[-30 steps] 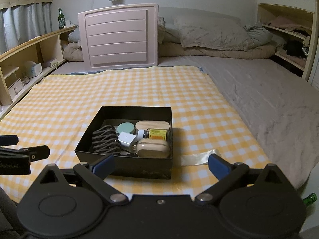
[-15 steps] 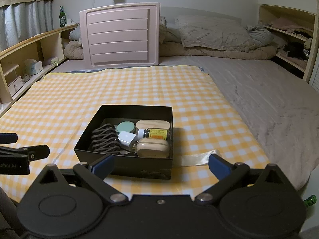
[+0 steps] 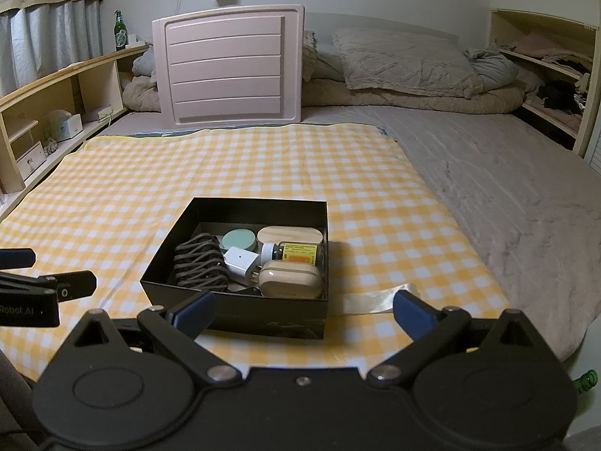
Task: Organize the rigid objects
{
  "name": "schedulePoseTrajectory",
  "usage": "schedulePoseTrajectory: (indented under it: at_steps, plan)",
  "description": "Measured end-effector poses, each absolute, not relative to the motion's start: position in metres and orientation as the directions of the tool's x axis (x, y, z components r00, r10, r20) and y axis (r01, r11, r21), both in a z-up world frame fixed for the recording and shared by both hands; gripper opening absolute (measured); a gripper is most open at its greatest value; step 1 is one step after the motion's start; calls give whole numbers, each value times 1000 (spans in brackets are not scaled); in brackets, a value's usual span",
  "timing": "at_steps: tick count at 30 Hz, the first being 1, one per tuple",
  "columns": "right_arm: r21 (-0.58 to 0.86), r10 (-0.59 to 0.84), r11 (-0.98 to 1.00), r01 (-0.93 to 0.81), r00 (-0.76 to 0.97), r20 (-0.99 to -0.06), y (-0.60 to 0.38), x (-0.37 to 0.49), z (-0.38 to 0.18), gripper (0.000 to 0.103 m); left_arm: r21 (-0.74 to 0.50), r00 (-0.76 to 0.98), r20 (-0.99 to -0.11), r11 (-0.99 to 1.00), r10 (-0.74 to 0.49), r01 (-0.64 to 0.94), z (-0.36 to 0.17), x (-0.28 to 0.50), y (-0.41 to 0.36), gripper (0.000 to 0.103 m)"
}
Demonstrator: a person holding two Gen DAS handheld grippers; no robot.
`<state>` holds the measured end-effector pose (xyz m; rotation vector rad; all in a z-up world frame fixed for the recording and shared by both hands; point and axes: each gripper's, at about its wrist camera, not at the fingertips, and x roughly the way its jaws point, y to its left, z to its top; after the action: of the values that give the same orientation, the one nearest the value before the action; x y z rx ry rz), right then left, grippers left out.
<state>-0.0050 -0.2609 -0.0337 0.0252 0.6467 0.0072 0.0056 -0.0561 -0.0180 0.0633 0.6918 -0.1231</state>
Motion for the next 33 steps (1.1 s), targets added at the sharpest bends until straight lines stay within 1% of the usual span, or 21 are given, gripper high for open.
schedulePoseTrajectory:
  at_steps: [33]
  plan:
    - [30, 14, 1000, 5, 796, -605, -263, -2, -36, 102, 22, 763, -639, 990, -95, 142, -19, 7, -57, 103]
